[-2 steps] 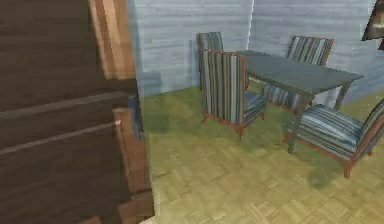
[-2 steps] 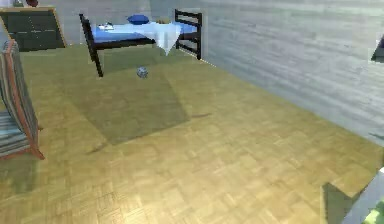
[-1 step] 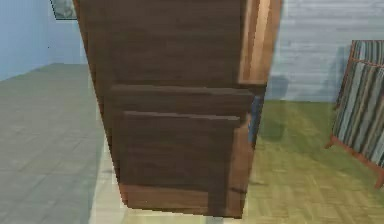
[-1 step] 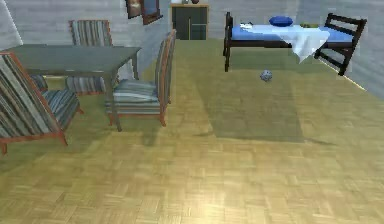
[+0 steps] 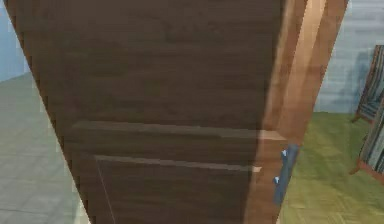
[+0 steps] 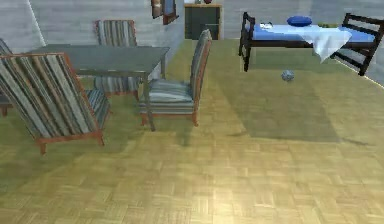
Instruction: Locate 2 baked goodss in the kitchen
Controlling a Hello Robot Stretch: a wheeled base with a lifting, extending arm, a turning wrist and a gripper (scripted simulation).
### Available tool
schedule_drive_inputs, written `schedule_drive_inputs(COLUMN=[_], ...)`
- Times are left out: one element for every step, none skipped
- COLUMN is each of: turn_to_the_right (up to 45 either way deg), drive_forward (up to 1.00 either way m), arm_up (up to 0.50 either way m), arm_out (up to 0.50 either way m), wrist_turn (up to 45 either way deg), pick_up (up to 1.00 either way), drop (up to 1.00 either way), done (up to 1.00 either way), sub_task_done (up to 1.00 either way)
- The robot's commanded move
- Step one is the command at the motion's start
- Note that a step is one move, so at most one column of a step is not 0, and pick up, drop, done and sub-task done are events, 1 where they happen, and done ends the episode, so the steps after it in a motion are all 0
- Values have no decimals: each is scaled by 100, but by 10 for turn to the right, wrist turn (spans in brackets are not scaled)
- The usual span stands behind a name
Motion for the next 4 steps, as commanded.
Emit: schedule_drive_inputs(turn_to_the_right=[-300, 0, -360, 0], drive_forward=[0, 40, 0, 100], arm_up=[0, 0, 0, 0], arm_out=[0, 0, 0, 0], wrist_turn=[0, 0, 0, 0], pick_up=[0, 0, 0, 0], drop=[0, 0, 0, 0], done=[0, 0, 0, 0], sub_task_done=[0, 0, 0, 0])
